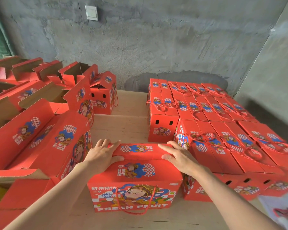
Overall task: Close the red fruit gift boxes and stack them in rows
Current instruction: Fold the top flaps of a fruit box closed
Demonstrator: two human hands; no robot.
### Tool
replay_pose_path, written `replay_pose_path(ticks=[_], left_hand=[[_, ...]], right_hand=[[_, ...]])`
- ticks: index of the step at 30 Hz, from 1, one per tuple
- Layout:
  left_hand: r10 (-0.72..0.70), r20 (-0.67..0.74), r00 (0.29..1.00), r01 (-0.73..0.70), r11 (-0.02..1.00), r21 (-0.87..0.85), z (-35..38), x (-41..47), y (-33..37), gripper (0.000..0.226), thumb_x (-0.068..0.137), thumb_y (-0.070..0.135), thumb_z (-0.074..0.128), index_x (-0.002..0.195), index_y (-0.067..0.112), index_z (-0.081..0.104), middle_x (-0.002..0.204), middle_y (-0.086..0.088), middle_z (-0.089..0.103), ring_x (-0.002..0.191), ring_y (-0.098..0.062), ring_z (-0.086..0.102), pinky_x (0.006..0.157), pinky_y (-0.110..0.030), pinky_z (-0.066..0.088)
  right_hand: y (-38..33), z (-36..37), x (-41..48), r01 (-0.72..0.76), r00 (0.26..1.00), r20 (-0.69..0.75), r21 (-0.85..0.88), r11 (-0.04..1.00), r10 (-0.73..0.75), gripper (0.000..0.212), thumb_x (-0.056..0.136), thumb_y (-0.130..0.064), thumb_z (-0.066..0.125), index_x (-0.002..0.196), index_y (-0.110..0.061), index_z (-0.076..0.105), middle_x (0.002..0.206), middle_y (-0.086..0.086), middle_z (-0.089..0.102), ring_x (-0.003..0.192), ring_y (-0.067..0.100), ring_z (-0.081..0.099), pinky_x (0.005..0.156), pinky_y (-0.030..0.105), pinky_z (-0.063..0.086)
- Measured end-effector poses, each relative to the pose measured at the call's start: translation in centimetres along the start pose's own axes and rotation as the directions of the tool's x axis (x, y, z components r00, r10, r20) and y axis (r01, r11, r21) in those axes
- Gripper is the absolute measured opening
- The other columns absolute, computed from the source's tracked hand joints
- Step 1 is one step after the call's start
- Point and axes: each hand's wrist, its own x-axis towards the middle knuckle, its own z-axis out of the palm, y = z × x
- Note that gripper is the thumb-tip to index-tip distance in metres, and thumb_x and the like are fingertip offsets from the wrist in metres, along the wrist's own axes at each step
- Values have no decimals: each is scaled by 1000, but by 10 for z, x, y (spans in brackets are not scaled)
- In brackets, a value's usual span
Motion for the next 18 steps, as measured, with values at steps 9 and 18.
replay_pose_path(ticks=[9, 18], left_hand=[[-96, 80, 992, 87, 991, 106, -4, 11, 18, 111, 56, 91, -4, 149, 31, 12, 144, -11, 31, 135, -33, 27, 114, -52, 10], [-25, 31, 999, 27, 997, -71, 26, 15, 10, 65, 92, 65, 8, 149, 37, -8, 159, 5, -6, 145, -24, -15, 113, -53, -10]], right_hand=[[-8, -2, -2, 39, 990, 135, -63, 997, -30, 43, 99, -50, 29, 136, -65, 14, 149, -5, 10, 141, 19, 13, 112, 40, 21], [-14, -2, -6, 66, 983, 181, -221, 973, -26, 45, 100, -50, 18, 135, -64, -8, 151, -10, -34, 135, 12, -38, 113, 44, -18]])
